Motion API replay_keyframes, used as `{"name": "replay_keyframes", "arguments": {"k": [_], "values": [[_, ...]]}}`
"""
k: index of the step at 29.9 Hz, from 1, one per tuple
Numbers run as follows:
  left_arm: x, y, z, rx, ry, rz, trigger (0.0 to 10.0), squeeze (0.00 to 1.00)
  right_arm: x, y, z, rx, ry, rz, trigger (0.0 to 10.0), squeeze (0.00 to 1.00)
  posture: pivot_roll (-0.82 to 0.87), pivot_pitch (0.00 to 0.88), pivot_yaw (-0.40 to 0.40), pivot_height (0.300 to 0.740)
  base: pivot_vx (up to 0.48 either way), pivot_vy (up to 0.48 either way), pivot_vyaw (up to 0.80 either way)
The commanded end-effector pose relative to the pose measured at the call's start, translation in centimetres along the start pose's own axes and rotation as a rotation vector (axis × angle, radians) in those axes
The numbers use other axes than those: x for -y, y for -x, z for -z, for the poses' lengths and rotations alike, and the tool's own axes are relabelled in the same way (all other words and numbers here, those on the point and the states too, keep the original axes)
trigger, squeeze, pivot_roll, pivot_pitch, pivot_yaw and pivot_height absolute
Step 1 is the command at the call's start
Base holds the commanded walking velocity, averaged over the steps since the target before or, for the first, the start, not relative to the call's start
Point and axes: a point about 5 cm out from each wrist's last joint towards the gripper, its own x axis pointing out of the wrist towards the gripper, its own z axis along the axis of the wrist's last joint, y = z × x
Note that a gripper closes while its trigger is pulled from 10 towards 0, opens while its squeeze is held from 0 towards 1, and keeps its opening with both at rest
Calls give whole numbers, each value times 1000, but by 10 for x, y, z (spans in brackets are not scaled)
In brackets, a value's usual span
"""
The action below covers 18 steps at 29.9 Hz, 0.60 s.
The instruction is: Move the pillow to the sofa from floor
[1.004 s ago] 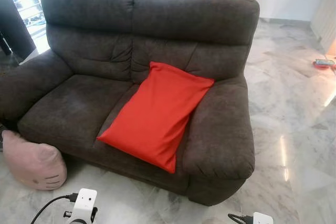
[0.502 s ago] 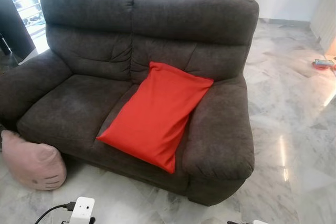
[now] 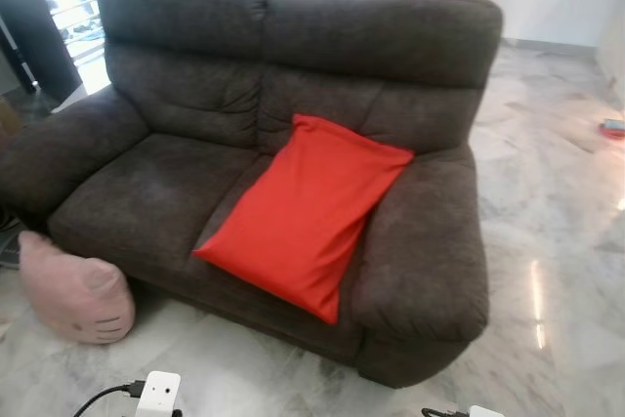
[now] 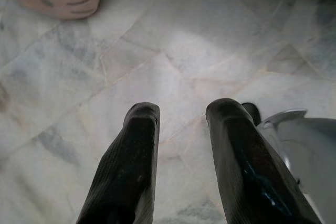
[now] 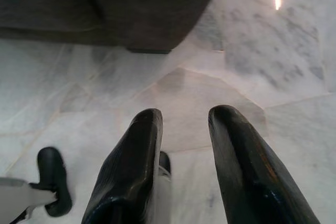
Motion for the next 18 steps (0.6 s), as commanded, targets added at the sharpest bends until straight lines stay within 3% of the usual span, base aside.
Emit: {"name": "replay_keyframes", "arguments": {"k": [1,5,10,18], "values": [[-3,0,3,-24,6,-6,10000,0,-2,0,-1,2,1,-7,10000,0,6,2,-5,740,0,296,0],[-3,0,3,-25,12,-12,10000,0,-2,0,-1,-4,11,-9,10000,0,10,5,-8,740,0,294,0],[-3,-1,1,-24,13,-13,10000,0,-2,0,-1,-6,10,-12,10000,0,9,8,-8,740,0,294,-774],[-1,-1,-2,-18,27,-11,10000,0,-2,-1,-2,-1,19,-18,10000,0,9,9,-7,740,0,290,0]]}}
